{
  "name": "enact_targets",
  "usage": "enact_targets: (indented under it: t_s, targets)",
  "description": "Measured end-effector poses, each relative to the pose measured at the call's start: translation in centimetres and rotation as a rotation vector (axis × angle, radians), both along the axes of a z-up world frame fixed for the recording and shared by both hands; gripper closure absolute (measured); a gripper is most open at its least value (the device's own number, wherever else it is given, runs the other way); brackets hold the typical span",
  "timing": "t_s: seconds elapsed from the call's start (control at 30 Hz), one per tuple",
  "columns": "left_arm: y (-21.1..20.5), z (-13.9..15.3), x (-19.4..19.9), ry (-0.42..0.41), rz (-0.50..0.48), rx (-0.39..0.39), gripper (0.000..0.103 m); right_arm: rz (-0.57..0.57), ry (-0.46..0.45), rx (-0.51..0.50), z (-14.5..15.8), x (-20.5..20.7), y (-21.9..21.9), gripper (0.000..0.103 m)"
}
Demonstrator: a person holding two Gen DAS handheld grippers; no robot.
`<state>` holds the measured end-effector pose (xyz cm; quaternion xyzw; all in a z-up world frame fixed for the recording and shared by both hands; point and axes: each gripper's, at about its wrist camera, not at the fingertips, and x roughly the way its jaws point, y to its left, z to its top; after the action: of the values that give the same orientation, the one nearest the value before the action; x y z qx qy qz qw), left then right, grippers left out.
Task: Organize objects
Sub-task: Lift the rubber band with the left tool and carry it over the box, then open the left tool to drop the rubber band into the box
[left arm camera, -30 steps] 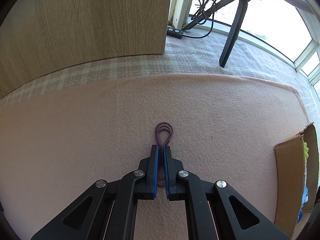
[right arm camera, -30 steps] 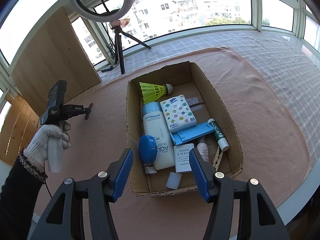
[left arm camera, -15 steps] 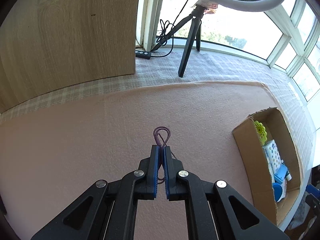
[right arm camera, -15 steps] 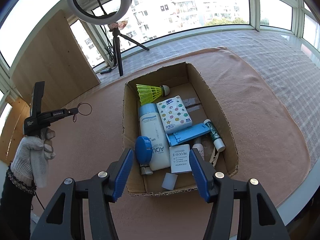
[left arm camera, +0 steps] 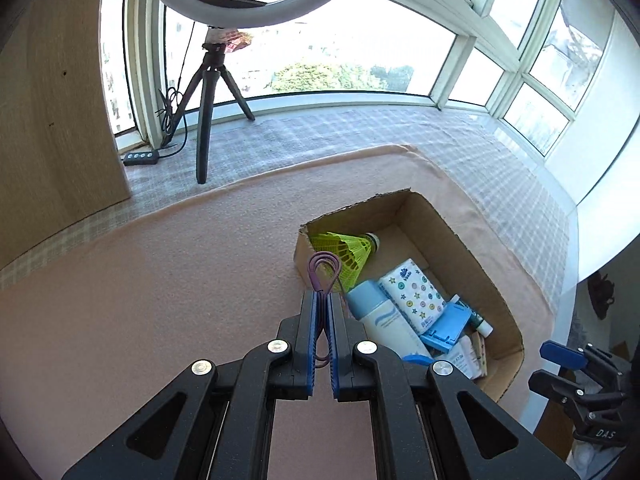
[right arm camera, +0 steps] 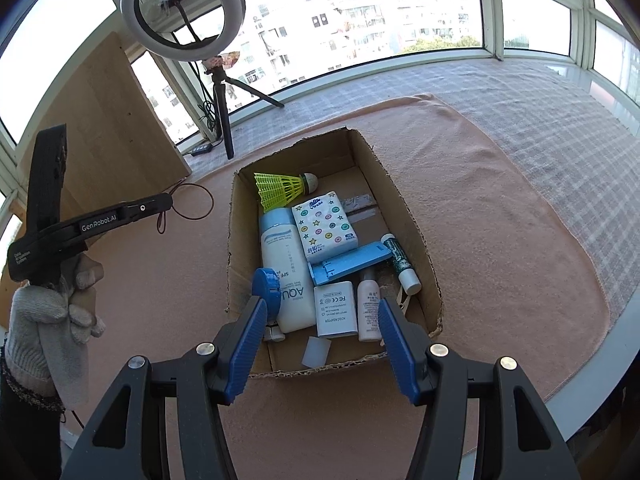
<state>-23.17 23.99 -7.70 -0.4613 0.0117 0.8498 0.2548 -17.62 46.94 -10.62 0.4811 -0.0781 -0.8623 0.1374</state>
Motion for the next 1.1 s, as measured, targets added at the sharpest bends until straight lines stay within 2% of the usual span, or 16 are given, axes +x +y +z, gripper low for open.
enact_targets:
  t_s: [0.23,0.47,0.83,0.87,0.9,0.97,1.1]
  targets:
    - [5.3,0.0,1.2,-0.003,-0.089,0.009,0.098,-0.024,0.000,0.006,0.0,0.4,1.4,0.049]
    - [9.1,-0.3,2.2,-0.001,-0.151,-0.013,0.098,-0.041,-0.001,0.007,-0.1,0.6,2.3,0.049]
    - [11.5,-0.4,3.0,0.024,-0.186,-0.059,0.096,-0.047,-0.013,0.009,-0.4,0.7,2.6,0.049]
    - [11.5,-0.4,3.0,0.021,-0.180,-0.061,0.080,-0.047,-0.014,0.008,-0.4,0.6,2.6,0.049]
    - [11.4,-0.3,3.0,0.020,-0.169,-0.059,0.052,-0.047,-0.013,0.008,-0.4,0.7,2.6,0.049]
    - [10.9,0.0,2.9,0.029,-0.150,-0.045,0.025,-0.046,-0.010,0.009,-0.3,0.8,2.5,0.049]
    - [10.3,0.6,2.8,0.033,-0.125,-0.043,0.024,-0.042,-0.004,0.020,-0.2,0.9,2.3,0.049]
